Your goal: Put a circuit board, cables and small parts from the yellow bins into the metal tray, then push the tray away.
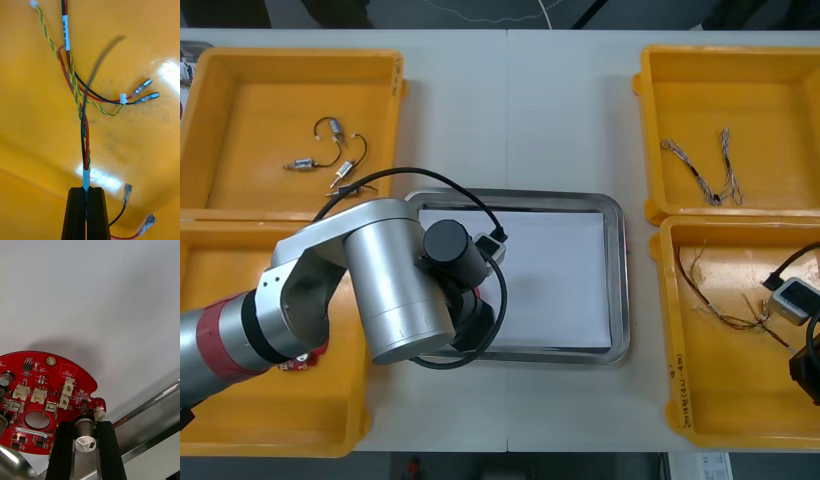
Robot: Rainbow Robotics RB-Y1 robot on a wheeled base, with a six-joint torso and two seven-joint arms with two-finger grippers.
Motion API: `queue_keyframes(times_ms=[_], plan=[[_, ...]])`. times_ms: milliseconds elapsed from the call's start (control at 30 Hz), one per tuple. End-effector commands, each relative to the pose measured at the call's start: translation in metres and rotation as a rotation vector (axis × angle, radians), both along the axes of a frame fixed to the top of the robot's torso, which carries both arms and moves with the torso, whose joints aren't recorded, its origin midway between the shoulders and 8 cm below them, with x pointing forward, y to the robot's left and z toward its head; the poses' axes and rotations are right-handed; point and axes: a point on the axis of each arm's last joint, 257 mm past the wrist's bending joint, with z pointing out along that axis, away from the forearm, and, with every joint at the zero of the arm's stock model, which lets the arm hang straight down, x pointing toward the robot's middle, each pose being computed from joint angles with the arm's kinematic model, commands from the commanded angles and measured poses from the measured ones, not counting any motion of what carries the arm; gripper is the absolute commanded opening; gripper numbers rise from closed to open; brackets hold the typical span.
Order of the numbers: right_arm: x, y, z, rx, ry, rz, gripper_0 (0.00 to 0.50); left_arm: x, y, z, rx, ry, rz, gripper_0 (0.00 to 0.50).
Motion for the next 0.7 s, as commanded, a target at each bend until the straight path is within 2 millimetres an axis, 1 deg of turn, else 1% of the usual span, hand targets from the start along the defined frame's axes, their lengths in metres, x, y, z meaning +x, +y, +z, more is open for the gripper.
queue_keyframes(times_ms=[33, 167, 233, 300, 333, 367, 400, 433, 600, 700], plan=[[0.003, 0.002, 0.038, 0.025, -0.034, -0.039, 0.000, 0.005, -0.014, 0.011, -0.051, -0.025, 0.056, 0.005], [-0.002, 0.002, 0.055, 0.037, -0.032, -0.063, 0.000, 0.003, -0.009, 0.007, -0.039, -0.020, 0.058, 0.006], [-0.005, -0.001, 0.067, 0.035, -0.034, -0.075, 0.000, 0.003, -0.008, 0.006, -0.035, -0.021, 0.060, 0.013], [-0.008, -0.003, 0.076, 0.026, -0.037, -0.079, 0.000, 0.003, -0.006, 0.006, -0.034, -0.020, 0.063, 0.155], [-0.009, -0.005, 0.081, 0.023, -0.037, -0.083, 0.000, 0.003, -0.007, 0.007, -0.035, -0.021, 0.063, 0.295], [-0.011, -0.007, 0.085, 0.019, -0.036, -0.089, 0.000, 0.004, -0.007, 0.007, -0.036, -0.023, 0.065, 0.390], [-0.012, -0.007, 0.086, 0.019, -0.033, -0.091, 0.000, 0.003, -0.006, 0.006, -0.034, -0.021, 0.066, 0.463], [-0.015, -0.009, 0.088, 0.014, -0.028, -0.094, 0.000, 0.003, -0.006, 0.006, -0.036, -0.021, 0.065, 0.500], [-0.017, -0.008, 0.103, -0.012, -0.047, -0.078, 0.000, 0.005, -0.008, 0.008, -0.041, -0.029, 0.062, 0.500], [-0.017, -0.002, 0.112, -0.034, -0.055, -0.053, 0.000, 0.006, -0.008, 0.011, -0.045, -0.033, 0.064, 0.500]])
